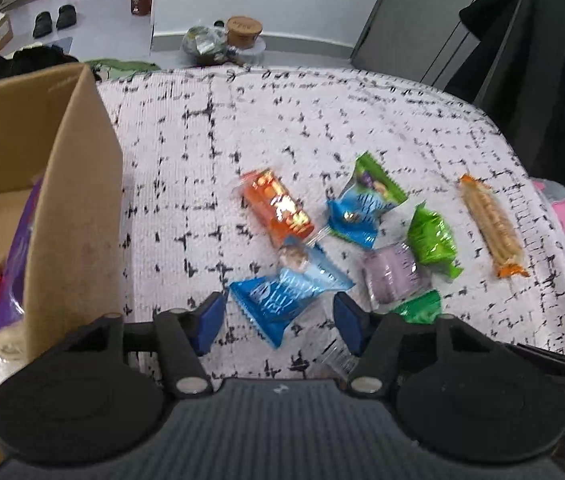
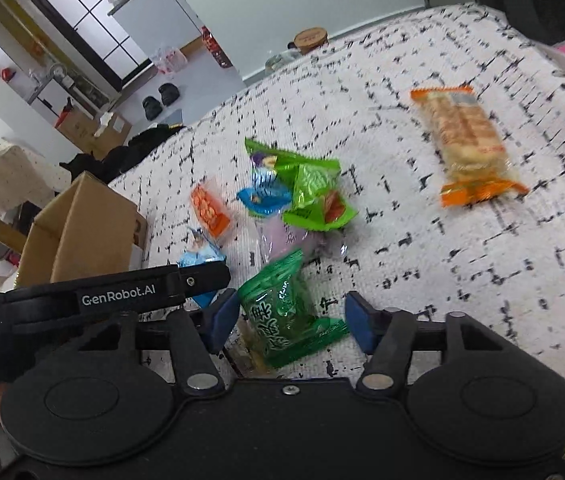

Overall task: Organize snacks
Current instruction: 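Grasp the blue candy with the left tool while the right tool grasps the green packet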

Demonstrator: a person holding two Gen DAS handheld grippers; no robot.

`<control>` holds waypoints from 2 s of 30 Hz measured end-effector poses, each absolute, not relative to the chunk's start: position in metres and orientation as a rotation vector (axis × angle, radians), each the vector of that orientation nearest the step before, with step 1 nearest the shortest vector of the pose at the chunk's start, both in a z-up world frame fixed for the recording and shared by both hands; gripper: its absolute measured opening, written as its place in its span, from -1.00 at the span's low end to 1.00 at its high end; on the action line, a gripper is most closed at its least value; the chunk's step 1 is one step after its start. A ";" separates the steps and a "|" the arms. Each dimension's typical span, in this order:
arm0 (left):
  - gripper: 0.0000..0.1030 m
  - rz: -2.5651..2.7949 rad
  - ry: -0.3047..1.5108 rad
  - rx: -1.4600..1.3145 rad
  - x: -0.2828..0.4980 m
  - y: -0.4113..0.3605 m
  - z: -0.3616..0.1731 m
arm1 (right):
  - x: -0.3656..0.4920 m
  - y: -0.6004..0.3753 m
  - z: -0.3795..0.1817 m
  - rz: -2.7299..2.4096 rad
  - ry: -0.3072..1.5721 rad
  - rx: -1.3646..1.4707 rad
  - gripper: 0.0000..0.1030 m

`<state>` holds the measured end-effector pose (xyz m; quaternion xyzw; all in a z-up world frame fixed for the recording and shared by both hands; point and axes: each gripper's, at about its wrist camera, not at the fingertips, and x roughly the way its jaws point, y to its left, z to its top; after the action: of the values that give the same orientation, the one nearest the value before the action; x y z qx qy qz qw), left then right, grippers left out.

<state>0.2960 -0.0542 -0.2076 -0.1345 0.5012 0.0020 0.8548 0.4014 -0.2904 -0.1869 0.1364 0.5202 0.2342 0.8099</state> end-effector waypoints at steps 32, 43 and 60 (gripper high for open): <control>-1.00 -0.080 0.933 -0.340 0.265 -0.050 -0.180 | 0.382 -0.307 -0.151 0.396 1.032 0.324 -0.47; 0.11 -0.084 0.940 -0.317 0.271 -0.063 -0.182 | 0.382 -0.313 -0.154 0.358 1.042 0.321 -0.47; 0.01 0.026 0.983 -0.253 0.291 -0.073 -0.214 | 0.392 -0.320 -0.171 0.355 1.072 0.347 -0.46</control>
<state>0.2915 -0.0731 -0.2144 -0.1211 0.4705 0.0122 0.8740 0.3924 -0.3195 -0.1707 0.1637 0.5054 0.1672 0.8305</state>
